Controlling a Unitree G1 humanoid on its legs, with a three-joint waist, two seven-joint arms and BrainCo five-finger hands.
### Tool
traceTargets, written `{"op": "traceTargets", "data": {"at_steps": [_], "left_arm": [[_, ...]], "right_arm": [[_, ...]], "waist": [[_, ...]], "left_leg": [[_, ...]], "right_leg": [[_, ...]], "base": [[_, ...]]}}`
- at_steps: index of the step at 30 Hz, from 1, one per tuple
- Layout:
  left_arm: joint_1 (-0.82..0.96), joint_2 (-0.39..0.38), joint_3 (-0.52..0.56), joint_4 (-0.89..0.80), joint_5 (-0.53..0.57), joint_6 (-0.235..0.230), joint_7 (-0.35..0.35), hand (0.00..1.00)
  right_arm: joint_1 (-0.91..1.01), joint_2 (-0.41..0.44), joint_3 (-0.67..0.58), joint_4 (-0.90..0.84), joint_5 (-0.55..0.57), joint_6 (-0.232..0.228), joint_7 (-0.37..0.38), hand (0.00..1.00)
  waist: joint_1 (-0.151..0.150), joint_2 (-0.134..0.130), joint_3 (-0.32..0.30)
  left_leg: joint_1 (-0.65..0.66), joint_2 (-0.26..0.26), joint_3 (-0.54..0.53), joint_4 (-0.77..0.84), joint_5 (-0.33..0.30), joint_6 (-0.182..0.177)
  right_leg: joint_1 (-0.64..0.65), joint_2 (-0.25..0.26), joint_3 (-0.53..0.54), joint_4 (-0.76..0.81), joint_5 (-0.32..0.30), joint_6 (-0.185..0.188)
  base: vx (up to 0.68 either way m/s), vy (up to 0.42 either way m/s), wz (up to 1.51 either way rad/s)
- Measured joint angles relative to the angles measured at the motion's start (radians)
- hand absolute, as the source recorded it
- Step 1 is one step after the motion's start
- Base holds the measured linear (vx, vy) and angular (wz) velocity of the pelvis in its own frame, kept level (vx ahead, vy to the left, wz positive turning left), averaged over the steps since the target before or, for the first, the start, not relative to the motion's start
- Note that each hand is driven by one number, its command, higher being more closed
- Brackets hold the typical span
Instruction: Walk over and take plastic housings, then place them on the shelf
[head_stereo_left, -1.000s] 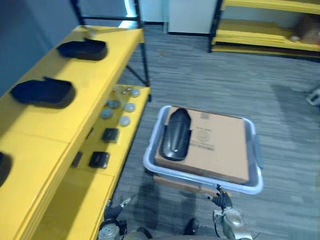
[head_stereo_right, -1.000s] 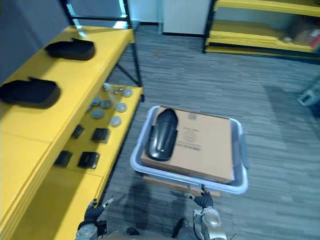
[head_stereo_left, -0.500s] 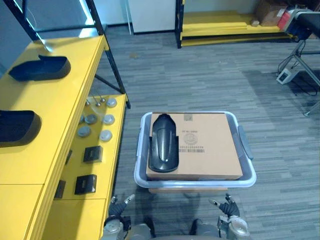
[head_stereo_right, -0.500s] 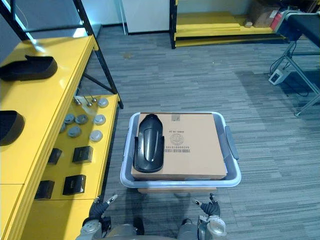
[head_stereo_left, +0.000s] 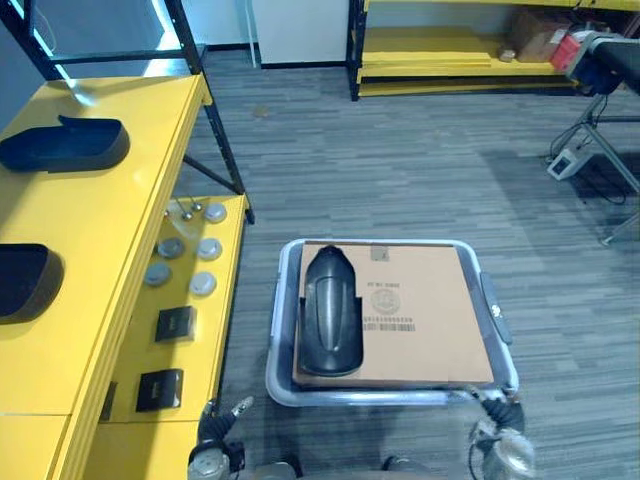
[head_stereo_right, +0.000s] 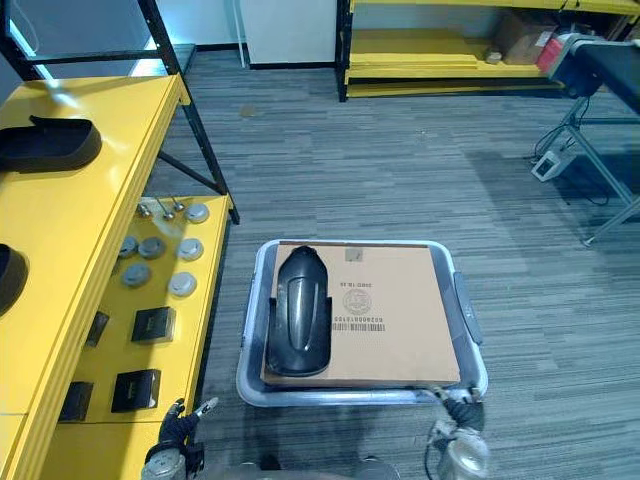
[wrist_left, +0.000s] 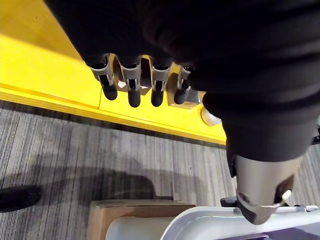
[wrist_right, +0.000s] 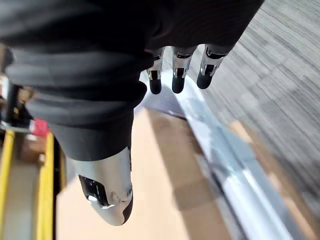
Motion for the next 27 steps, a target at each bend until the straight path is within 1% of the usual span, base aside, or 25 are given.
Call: {"op": "traceTargets", "data": {"at_steps": [3,5,7,8,9,12,14,15,17,18,21,22,23,24,25,26,27], "left_arm": [[0.000,-0.001,0.015,0.000,0.000,0.000,0.000,0.00],[0.000,-0.001,0.014,0.000,0.000,0.000,-0.001,0.00],[0.001,-0.001,0.010,0.000,0.000,-0.001,-0.001,0.00],[0.001,-0.001,0.006,0.000,0.000,-0.001,-0.001,0.00],[0.001,-0.003,-0.002,0.000,0.001,-0.001,-0.002,0.00],[0.000,-0.005,-0.030,0.000,0.007,-0.003,-0.012,0.00],[-0.001,-0.006,-0.033,0.000,0.009,-0.003,-0.021,0.00],[-0.001,-0.006,-0.034,-0.002,0.010,-0.006,-0.022,0.00],[0.001,-0.006,-0.034,-0.008,0.011,-0.010,-0.021,0.00],[0.002,-0.005,-0.034,-0.008,0.011,-0.010,-0.021,0.00],[0.005,-0.005,-0.038,-0.015,0.012,-0.011,-0.020,0.00],[0.006,-0.005,-0.048,-0.019,0.012,-0.011,-0.020,0.00],[0.008,-0.004,-0.053,-0.022,0.012,-0.011,-0.019,0.00],[0.015,-0.007,-0.059,-0.029,0.013,-0.011,-0.018,0.00],[0.014,-0.012,-0.065,-0.029,0.013,-0.011,-0.018,0.00],[0.009,-0.025,-0.064,-0.033,0.015,-0.013,-0.017,0.00],[0.010,-0.018,-0.063,-0.033,0.015,-0.013,-0.015,0.00]], "right_arm": [[0.001,0.001,0.006,-0.129,-0.037,-0.005,-0.005,0.00],[-0.005,0.001,0.044,-0.187,-0.061,-0.005,-0.005,0.00],[-0.008,0.000,0.140,-0.266,-0.103,-0.007,0.004,0.00],[-0.012,0.000,0.168,-0.278,-0.113,-0.007,0.008,0.00],[-0.025,-0.001,0.221,-0.290,-0.139,-0.007,0.024,0.00],[-0.067,0.000,0.333,-0.289,-0.203,-0.006,0.051,0.00],[-0.085,0.001,0.367,-0.285,-0.245,-0.006,0.065,0.00],[-0.089,0.000,0.378,-0.283,-0.275,-0.004,0.067,0.00],[-0.103,0.001,0.389,-0.239,-0.334,0.007,0.067,0.00],[-0.105,0.001,0.392,-0.232,-0.341,0.008,0.067,0.00],[-0.125,0.003,0.418,-0.164,-0.380,0.038,0.067,0.00],[-0.125,0.005,0.430,-0.132,-0.394,0.049,0.067,0.00],[-0.125,0.005,0.437,-0.121,-0.403,0.052,0.067,0.00],[-0.130,0.005,0.449,-0.093,-0.419,0.057,0.067,0.00],[-0.135,0.002,0.452,-0.079,-0.425,0.061,0.065,0.00],[-0.147,0.007,0.462,-0.041,-0.445,0.072,0.064,0.00],[-0.155,0.014,0.470,-0.020,-0.458,0.076,0.063,0.00]], "waist": [[0.000,-0.007,-0.005],[0.001,-0.010,-0.007],[0.003,-0.010,-0.008],[0.003,-0.010,-0.008],[0.003,-0.010,-0.008],[0.010,-0.009,-0.008],[0.015,-0.009,-0.008],[0.026,-0.009,-0.009],[0.036,-0.012,-0.010],[0.036,-0.012,-0.010],[0.046,-0.014,-0.011],[0.058,-0.014,-0.011],[0.059,-0.014,-0.011],[0.059,-0.014,-0.011],[0.057,-0.006,-0.007],[0.057,0.023,0.002],[0.060,0.016,0.001]], "left_leg": [[0.009,0.000,-0.001,0.010,0.000,0.000],[0.014,0.000,-0.001,0.014,0.000,0.000],[0.018,0.001,-0.003,0.016,0.000,0.000],[0.017,0.002,-0.005,0.016,0.001,-0.001],[0.016,0.002,-0.009,0.016,0.003,0.003],[0.009,0.001,-0.019,0.016,0.007,0.006],[0.001,0.000,-0.026,0.017,0.008,0.007],[-0.005,0.000,-0.038,0.017,0.008,0.007],[-0.015,-0.003,-0.059,0.019,0.008,0.007],[-0.018,-0.003,-0.064,0.020,0.008,0.007],[-0.039,-0.003,-0.086,0.042,0.008,0.007],[-0.041,-0.001,-0.098,0.059,0.008,0.007],[-0.042,0.001,-0.102,0.066,0.010,0.004],[-0.042,0.006,-0.110,0.076,0.018,-0.008],[-0.042,0.018,-0.118,0.081,0.024,-0.008],[-0.047,0.049,-0.128,0.086,0.025,-0.009],[-0.049,0.054,-0.129,0.087,0.027,-0.013]], "right_leg": [[0.017,-0.001,0.000,-0.007,0.014,-0.004],[0.026,-0.001,-0.001,-0.006,0.015,-0.004],[0.030,0.000,-0.001,-0.006,0.015,-0.004],[0.030,0.000,-0.001,-0.006,0.015,-0.004],[0.030,0.000,-0.002,-0.006,0.015,-0.004],[0.030,0.000,-0.006,-0.005,0.015,-0.004],[0.030,0.000,-0.016,-0.005,0.015,-0.004],[0.030,0.000,-0.030,-0.005,0.015,-0.004],[0.031,0.000,-0.037,-0.004,0.015,-0.004],[0.031,-0.001,-0.040,-0.003,0.015,-0.004],[0.029,-0.003,-0.069,0.016,0.015,-0.004],[0.030,-0.005,-0.078,0.041,0.015,-0.004],[0.028,-0.006,-0.082,0.057,0.015,-0.004],[0.015,-0.010,-0.085,0.114,0.014,-0.002],[-0.018,-0.012,-0.084,0.191,0.010,0.000],[-0.059,0.025,-0.073,0.157,-0.100,0.022],[-0.052,0.049,-0.068,0.051,-0.096,0.011]], "base": [[0.04,0.010,0.02],[0.00,0.000,0.00],[0.02,-0.037,0.01],[0.03,-0.051,0.00],[0.02,-0.036,0.03],[0.03,-0.038,0.12],[0.04,-0.031,0.21],[0.06,-0.037,0.27],[0.07,-0.026,0.27],[0.08,-0.018,0.32],[0.10,-0.018,0.29],[0.14,-0.018,0.22],[0.16,-0.013,0.27],[0.12,-0.010,0.21],[0.10,-0.022,0.22],[0.03,-0.030,0.15],[0.07,-0.085,0.27]]}}
